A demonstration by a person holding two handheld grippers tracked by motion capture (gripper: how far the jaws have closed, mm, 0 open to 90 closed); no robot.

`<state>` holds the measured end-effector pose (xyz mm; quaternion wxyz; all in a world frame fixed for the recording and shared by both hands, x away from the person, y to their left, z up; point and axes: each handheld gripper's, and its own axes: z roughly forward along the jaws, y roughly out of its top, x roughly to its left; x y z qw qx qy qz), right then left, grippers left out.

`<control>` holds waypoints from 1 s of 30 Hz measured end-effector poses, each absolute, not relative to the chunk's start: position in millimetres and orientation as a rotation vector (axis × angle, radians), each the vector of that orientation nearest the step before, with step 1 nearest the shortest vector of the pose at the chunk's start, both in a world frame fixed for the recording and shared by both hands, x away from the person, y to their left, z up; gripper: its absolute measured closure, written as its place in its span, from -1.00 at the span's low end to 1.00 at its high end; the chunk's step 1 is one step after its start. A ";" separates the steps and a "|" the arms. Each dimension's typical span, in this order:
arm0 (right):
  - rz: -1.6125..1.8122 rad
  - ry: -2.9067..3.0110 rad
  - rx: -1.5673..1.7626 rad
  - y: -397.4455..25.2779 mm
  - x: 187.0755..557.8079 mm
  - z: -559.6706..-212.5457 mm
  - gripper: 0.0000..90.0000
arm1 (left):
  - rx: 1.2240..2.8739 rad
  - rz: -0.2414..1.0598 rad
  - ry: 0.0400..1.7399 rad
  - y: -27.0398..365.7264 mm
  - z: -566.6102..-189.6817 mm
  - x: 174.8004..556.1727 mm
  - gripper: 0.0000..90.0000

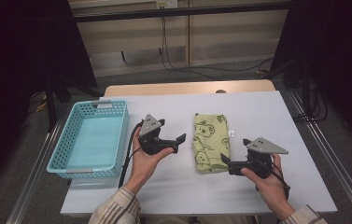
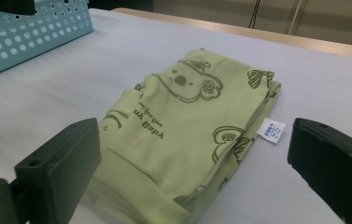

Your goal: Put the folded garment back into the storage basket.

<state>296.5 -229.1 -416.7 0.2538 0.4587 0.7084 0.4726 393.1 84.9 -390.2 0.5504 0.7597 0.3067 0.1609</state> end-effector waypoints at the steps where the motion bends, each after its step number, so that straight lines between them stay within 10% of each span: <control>1: 1.266 1.935 1.254 -229.2 299.0 -417.2 -0.93 | 1.801 0.382 0.731 83.0 -389.8 395.0 -0.93; 30: 1.107 2.135 1.297 -233.7 327.5 -411.3 -0.85 | 1.836 0.396 0.756 46.5 -400.5 453.5 -0.95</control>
